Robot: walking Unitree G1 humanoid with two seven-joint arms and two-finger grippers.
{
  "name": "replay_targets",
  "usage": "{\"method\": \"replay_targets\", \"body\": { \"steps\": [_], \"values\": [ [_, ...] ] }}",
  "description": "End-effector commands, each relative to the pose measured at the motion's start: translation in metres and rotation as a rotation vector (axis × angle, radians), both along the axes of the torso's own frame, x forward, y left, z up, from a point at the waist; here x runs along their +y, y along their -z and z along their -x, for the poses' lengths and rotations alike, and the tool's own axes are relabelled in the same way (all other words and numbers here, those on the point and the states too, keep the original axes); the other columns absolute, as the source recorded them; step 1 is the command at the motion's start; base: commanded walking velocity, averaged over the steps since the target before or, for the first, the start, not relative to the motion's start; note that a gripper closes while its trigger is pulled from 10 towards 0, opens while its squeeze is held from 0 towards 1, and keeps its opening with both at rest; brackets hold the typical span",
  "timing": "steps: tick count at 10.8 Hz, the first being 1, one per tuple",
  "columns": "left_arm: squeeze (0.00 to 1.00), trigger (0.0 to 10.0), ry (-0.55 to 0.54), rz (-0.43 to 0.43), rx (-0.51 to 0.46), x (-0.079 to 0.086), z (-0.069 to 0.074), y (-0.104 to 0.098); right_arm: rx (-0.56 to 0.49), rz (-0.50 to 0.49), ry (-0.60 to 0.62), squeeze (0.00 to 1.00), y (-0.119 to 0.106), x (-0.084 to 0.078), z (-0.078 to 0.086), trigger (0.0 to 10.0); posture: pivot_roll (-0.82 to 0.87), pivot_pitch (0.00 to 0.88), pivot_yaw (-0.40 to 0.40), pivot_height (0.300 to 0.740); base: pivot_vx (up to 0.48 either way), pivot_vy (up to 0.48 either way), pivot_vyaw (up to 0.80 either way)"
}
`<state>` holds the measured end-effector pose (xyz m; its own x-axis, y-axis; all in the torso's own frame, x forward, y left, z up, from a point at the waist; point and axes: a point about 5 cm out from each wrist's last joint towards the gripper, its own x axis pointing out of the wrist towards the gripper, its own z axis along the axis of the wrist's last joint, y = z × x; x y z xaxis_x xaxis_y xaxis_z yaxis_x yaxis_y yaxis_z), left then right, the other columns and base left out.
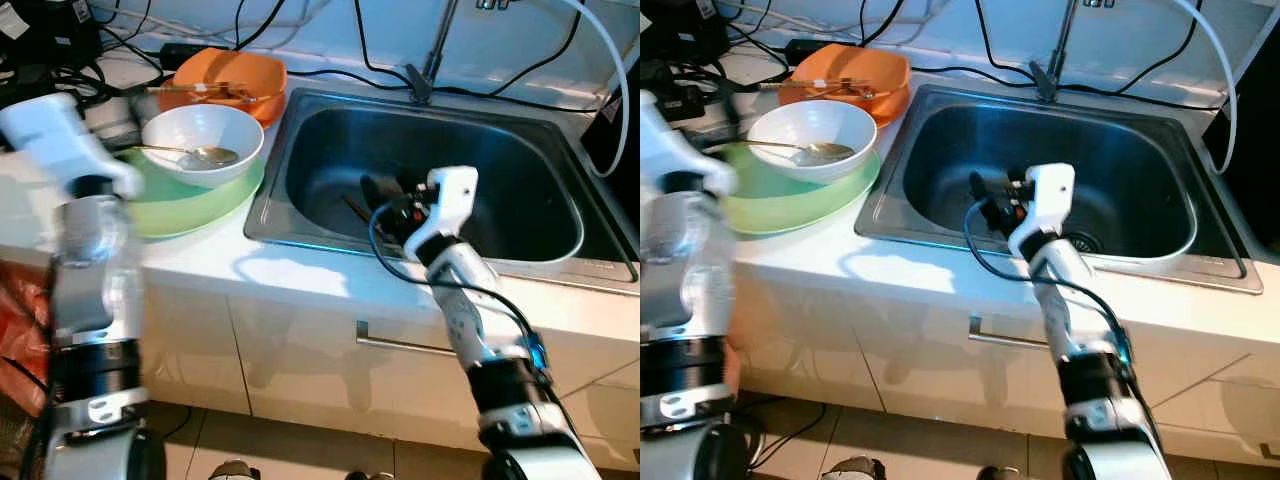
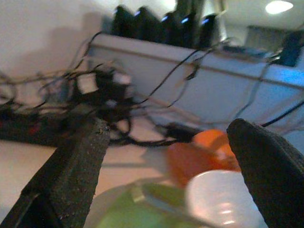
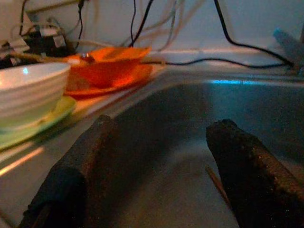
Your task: Kitchen organization
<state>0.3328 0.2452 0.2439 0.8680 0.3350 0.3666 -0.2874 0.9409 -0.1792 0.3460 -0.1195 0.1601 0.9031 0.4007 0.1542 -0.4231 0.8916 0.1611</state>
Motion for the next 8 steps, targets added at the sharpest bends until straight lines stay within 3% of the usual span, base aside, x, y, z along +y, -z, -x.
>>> {"method": "replay_targets", "body": {
  "steps": [1,4,7,8],
  "values": [
    [0.00,10.0,-0.010,0.035,0.008,0.000,-0.004,-0.001,-0.012,0.005,-0.016,0.00,-0.005,0.000,0.002,10.0,0.15,0.070,-0.057,0.740,0.000,0.000,0.00],
    [0.00,10.0,-0.005,0.156,0.048,0.003,-0.010,0.010,-0.019,0.031,-0.084,0.00,-0.008,0.005,0.010,10.0,0.15,0.068,-0.054,0.740,0.000,0.000,0.00],
    [0.00,10.0,0.098,0.313,0.062,-0.001,-0.021,0.015,-0.020,0.078,-0.336,0.00,-0.011,0.017,0.031,10.0,0.14,0.066,-0.052,0.740,0.000,0.000,0.00],
    [0.00,10.0,0.130,0.346,0.055,-0.003,-0.024,0.015,-0.014,0.093,-0.363,0.00,-0.011,0.016,0.033,10.0,0.14,0.066,-0.052,0.740,0.000,0.000,0.00]
  ]
}}
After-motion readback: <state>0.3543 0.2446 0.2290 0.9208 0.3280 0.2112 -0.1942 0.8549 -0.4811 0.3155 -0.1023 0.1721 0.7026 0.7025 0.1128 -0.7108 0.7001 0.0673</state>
